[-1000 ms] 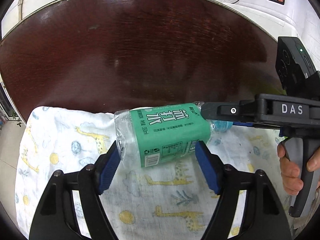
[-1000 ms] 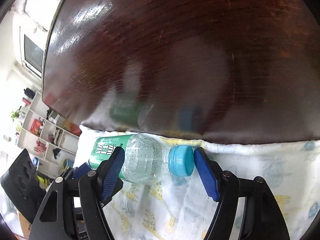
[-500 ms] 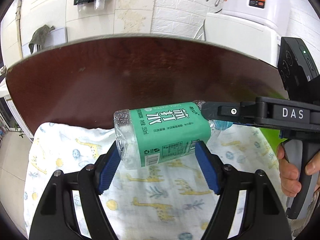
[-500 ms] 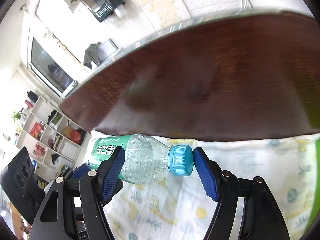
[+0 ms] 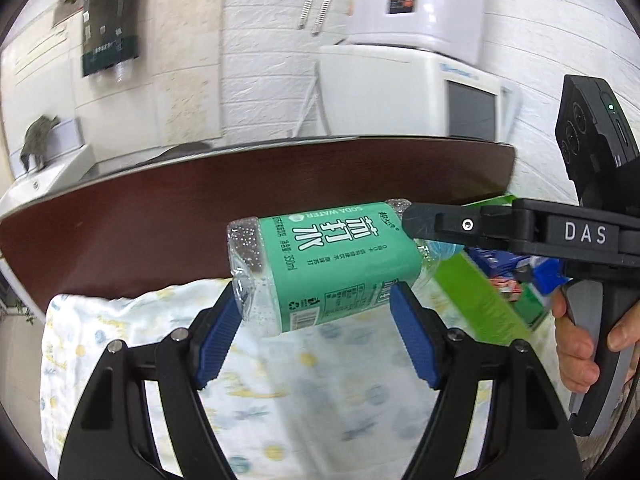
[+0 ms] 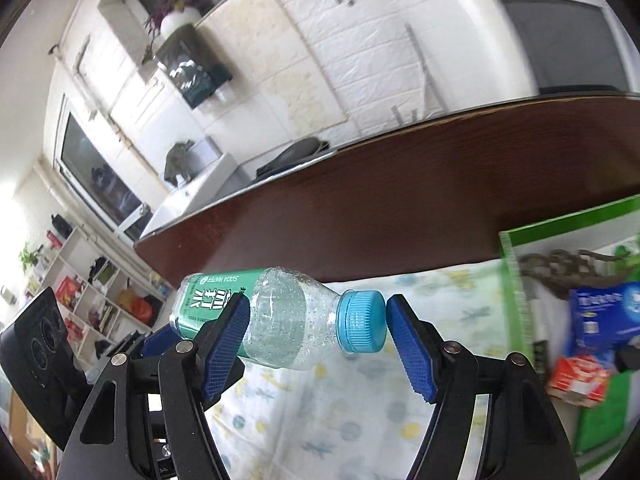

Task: Organize rigid objects
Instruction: 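Lift the water bottle with both grippers over the green box, then lower the bottle into the box and open both grippers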

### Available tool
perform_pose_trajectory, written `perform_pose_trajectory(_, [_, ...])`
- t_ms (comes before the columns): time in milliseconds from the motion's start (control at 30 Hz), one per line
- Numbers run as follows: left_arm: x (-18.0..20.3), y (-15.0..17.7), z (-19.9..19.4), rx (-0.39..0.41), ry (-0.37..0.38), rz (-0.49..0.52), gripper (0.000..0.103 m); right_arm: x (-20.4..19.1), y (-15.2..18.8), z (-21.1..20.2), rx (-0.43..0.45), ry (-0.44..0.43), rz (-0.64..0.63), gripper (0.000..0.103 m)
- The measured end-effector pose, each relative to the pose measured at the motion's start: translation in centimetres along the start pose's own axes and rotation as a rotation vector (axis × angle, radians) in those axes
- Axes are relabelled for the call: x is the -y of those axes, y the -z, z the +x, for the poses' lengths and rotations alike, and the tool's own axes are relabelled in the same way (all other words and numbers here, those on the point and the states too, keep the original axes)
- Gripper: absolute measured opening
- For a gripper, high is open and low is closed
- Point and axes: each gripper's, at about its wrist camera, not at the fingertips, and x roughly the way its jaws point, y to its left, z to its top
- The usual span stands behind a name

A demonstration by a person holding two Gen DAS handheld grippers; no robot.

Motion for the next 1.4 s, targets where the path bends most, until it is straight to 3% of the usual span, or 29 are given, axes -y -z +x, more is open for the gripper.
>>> perform_pose_trajectory(400, [14.8, -3.0, 3.3, -0.009, 0.176, 0.15, 0.072, 10.4, 0.9, -10.7, 0.142, 0.145, 0.125, 0.072])
perform_pose_trajectory(633, [20.3, -3.9, 6.2, -0.04, 0.235, 0.213, 0.072, 15.7, 1.5, -14.0, 0.185, 0.235, 0.181, 0.072])
perform_pose_trajectory(1000, [24.7, -4.7, 10.3, -0.092, 0.272, 0.241, 0.072, 20.3, 1.5, -14.9, 0.21, 0.341, 0.212, 0.072])
perform_pose_trajectory(1400, [26.4, -4.4, 11.8, -0.127, 0.298, 0.269, 0.072, 19.9, 2.1, -13.5, 0.194, 0.527, 0.112, 0.072])
